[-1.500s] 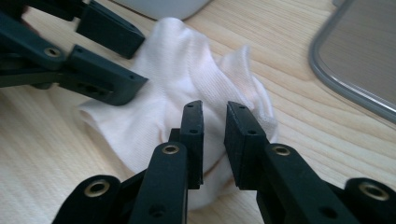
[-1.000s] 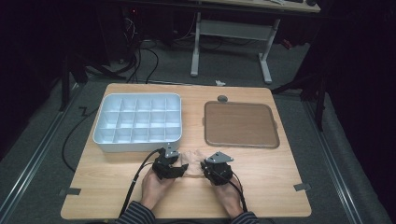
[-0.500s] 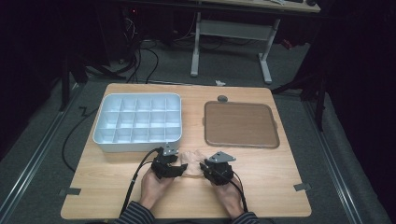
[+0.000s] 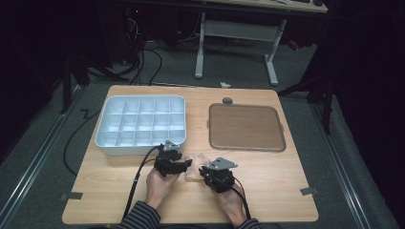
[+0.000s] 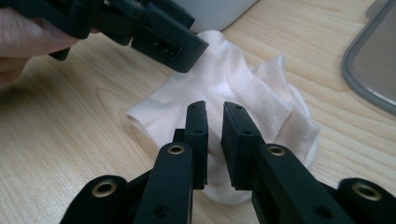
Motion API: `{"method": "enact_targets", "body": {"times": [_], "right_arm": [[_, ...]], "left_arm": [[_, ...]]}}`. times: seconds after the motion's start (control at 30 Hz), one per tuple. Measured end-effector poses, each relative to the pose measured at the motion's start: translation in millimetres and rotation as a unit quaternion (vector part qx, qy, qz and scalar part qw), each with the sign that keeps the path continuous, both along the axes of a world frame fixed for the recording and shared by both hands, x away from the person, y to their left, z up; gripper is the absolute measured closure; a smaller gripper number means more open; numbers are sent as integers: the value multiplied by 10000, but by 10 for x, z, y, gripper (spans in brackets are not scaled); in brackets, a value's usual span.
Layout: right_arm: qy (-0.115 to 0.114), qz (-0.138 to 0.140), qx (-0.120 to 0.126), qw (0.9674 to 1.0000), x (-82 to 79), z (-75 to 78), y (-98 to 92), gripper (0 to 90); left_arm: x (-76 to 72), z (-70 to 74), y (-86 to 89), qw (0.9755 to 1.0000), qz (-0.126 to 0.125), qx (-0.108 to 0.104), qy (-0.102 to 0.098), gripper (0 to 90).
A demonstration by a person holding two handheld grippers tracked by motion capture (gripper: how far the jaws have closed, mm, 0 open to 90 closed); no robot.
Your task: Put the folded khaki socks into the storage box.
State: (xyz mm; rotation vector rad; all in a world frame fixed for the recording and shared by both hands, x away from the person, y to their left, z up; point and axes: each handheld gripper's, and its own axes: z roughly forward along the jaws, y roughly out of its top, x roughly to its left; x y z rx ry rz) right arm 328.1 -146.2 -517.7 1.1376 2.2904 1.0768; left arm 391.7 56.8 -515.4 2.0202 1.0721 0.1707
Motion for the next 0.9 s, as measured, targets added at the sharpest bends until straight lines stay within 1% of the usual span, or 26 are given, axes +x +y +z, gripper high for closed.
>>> {"method": "enact_targets", "body": {"times": [0.13,0.23,0.3,0.4,0.53,0.57,0.63,0.83,0.9], "right_arm": [[111,-5,-95,9999,22,-67,32,808],[118,-4,-105,9999,19,-85,30,810],[113,-1,-106,9999,14,-90,29,811],[113,-10,-149,9998,-2,-91,35,813],[77,-37,-142,9999,-30,-103,40,815],[69,-21,-184,9998,-47,-100,46,815],[69,-21,-188,9998,-53,-99,50,815],[57,5,-227,9997,-74,-98,63,815],[66,14,-226,9997,-81,-98,62,815]], "left_arm": [[39,-20,-27,9999,-44,26,93,507],[68,-58,-40,9997,-95,-24,204,519],[73,-75,-50,9996,-120,-29,239,533],[61,-85,-64,9996,-192,49,218,547],[52,-102,-75,9992,-298,22,279,583],[49,-106,-76,9992,-320,24,258,603],[45,-107,-81,9991,-338,17,256,609],[37,-116,-83,9984,-448,-39,342,712],[30,-115,-83,9983,-474,-52,342,750]]}}
